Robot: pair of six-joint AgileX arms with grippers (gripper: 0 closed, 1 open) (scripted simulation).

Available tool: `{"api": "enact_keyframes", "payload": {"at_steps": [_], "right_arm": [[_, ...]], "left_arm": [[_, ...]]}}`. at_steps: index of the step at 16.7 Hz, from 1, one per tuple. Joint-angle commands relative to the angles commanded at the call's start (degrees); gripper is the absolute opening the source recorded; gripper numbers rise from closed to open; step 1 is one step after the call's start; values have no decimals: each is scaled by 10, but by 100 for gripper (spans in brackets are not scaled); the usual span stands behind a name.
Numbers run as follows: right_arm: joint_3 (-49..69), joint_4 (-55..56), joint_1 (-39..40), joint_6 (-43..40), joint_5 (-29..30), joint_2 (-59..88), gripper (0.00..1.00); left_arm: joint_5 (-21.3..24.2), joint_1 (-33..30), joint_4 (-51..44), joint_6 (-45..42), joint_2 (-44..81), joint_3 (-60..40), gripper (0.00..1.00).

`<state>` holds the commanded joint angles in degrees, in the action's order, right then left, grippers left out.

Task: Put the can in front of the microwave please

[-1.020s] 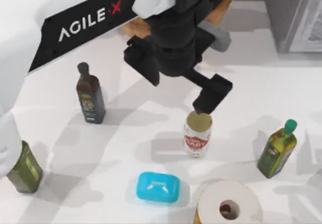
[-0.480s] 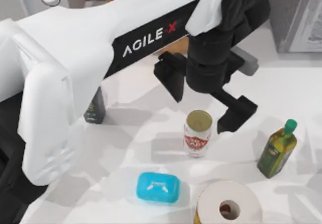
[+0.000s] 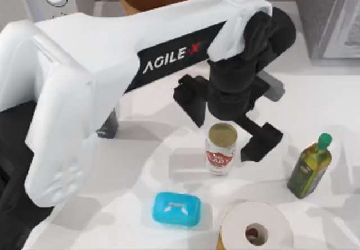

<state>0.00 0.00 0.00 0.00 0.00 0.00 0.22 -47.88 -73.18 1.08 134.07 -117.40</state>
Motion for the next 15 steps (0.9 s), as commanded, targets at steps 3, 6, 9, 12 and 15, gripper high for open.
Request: {"api": "enact_keyframes", "payload": {"at_steps": [3,6,9,12,15], "right_arm": [[0,0,0,0,0,0,100],[0,0,0,0,0,0,100],[0,0,0,0,0,0,100],[0,0,0,0,0,0,100],[0,0,0,0,0,0,100]], "left_arm": [[0,0,42,0,2,42,100],[0,0,44,0,2,44,100],[0,0,44,0,2,44,85],[0,0,44,0,2,44,62],[0,0,44,0,2,44,40]]}}
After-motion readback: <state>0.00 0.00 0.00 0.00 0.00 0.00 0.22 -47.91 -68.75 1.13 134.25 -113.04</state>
